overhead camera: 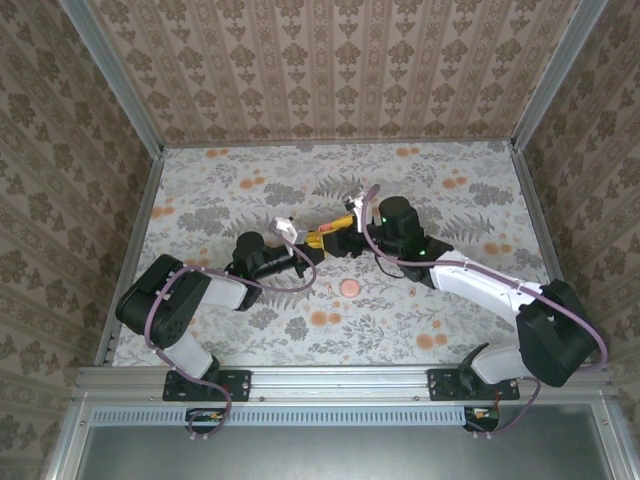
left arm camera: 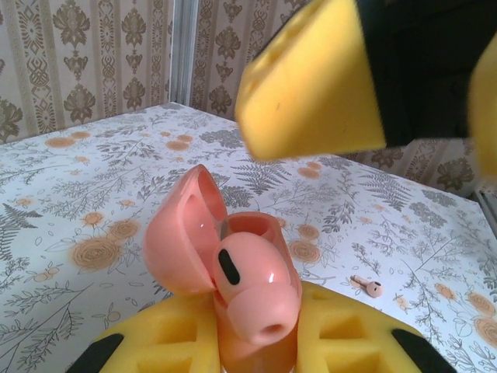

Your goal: Insert wireless bluetooth earbuds into charging case

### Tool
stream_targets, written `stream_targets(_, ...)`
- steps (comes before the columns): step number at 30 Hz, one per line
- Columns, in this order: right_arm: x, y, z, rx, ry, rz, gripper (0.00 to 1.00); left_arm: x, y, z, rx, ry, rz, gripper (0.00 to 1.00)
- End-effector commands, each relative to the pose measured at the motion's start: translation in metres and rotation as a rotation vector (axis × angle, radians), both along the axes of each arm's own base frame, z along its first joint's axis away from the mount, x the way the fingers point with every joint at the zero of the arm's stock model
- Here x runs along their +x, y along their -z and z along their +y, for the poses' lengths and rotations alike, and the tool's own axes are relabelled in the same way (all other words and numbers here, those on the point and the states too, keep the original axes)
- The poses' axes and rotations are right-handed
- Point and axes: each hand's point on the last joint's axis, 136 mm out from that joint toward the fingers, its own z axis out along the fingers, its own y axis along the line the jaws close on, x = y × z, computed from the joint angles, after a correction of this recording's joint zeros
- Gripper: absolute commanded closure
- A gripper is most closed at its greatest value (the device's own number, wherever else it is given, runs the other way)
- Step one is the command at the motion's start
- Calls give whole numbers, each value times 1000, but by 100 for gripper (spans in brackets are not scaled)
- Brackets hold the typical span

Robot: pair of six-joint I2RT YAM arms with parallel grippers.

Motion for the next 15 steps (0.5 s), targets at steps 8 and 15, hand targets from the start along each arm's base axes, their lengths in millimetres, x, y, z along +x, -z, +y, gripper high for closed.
stream_targets(8, 2, -14, -34, -39, 257, 318, 49, 7, 14, 14, 107, -119, -98, 82)
stream_targets(15, -19, -2, -27, 50, 297, 574, 54, 12, 25, 23, 223, -197, -146, 83)
